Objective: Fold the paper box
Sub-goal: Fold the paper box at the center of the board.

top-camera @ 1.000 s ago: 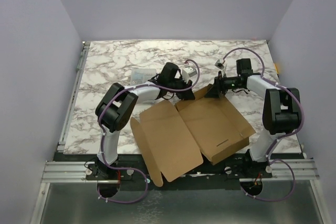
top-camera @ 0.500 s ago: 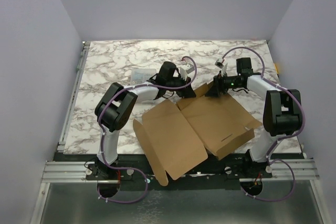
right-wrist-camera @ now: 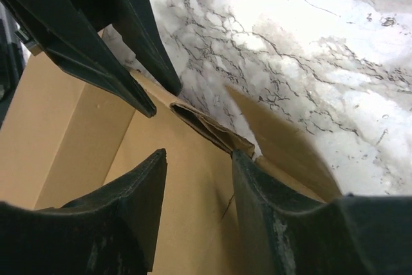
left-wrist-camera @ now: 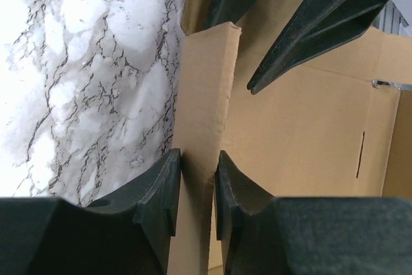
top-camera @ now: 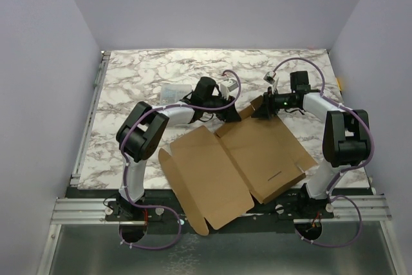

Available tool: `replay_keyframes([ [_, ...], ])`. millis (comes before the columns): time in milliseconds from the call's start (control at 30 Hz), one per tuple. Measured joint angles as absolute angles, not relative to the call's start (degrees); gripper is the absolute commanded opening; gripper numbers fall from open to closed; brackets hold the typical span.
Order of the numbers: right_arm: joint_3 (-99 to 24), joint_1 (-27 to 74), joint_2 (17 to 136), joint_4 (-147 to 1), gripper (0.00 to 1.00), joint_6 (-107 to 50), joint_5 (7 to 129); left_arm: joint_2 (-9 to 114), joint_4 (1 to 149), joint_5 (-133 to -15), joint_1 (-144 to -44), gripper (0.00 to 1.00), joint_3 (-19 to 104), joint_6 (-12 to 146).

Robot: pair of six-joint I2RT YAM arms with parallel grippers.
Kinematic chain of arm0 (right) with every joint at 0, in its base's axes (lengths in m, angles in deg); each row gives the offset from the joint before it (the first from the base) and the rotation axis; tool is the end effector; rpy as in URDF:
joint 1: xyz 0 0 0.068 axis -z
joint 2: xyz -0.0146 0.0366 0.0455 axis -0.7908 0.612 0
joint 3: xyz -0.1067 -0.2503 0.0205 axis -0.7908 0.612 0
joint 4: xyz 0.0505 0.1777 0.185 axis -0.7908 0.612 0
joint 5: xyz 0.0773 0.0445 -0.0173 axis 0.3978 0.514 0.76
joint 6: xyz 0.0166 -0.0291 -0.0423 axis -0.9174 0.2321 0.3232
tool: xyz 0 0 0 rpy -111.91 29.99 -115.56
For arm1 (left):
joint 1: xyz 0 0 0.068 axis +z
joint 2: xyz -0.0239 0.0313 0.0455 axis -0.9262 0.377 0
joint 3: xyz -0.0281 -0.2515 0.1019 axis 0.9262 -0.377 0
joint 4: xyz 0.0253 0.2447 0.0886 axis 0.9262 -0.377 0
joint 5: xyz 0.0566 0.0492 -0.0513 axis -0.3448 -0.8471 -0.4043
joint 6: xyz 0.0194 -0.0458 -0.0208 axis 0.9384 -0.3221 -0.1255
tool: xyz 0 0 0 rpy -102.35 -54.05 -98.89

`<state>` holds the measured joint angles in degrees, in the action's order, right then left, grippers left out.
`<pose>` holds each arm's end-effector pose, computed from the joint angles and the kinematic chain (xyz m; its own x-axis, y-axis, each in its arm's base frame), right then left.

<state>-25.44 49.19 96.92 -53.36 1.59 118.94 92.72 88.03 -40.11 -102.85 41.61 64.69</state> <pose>0.3479 0.0493 0.1896 -0.5988 -0.2361 -0.7653 -0.7690 0.4363 0.4672 0.3453 -0.2707 0.1746 -0.6076 0.2052 -0.7673 0.7804 0.3336 -0.5288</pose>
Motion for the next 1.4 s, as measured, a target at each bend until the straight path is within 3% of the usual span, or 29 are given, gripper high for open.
replay_keyframes([
  [267, -25.7, 49.1, 97.2, -52.8, 0.35, 1.4, 122.8, 92.7, 87.9, -40.3, -103.2, 0.37, 41.6, 65.0],
  [667, -27.6, 48.9, 100.6, -52.3, 0.01, -1.0, 125.7, 92.7, 87.4, -40.6, -103.8, 0.39, 41.6, 65.1],
  [833, -27.6, 48.9, 100.6, -53.0, 0.00, -1.9, 126.5, 92.7, 87.4, -41.3, -104.1, 0.40, 41.6, 65.2],
  [933, -27.6, 48.9, 100.3, -53.5, 0.00, -2.4, 127.5, 92.7, 86.7, -42.7, -104.4, 0.46, 42.0, 66.1],
  [1067, -27.6, 48.2, 99.0, -54.2, 0.01, -2.7, 128.2, 92.7, 85.3, -44.7, -105.5, 0.43, 42.5, 67.3],
  [1133, -27.6, 48.0, 98.5, -54.3, 0.09, -2.7, 128.5, 92.7, 84.6, -45.5, -105.9, 0.38, 42.6, 67.9],
  [1233, -28.9, 47.8, 98.5, -50.8, 0.33, -0.4, 128.4, 92.7, 83.9, -46.7, -106.2, 0.27, 42.7, 68.9],
  [1300, -31.6, 47.9, 98.4, -45.9, 0.55, 3.0, 128.1, 92.3, 83.2, -48.0, -106.3, 0.24, 42.7, 70.4],
  [1400, -33.6, 49.2, 95.9, -42.5, 0.81, 6.3, 126.1, 89.9, 82.2, -50.7, -106.3, 0.22, 41.5, 73.7],
])
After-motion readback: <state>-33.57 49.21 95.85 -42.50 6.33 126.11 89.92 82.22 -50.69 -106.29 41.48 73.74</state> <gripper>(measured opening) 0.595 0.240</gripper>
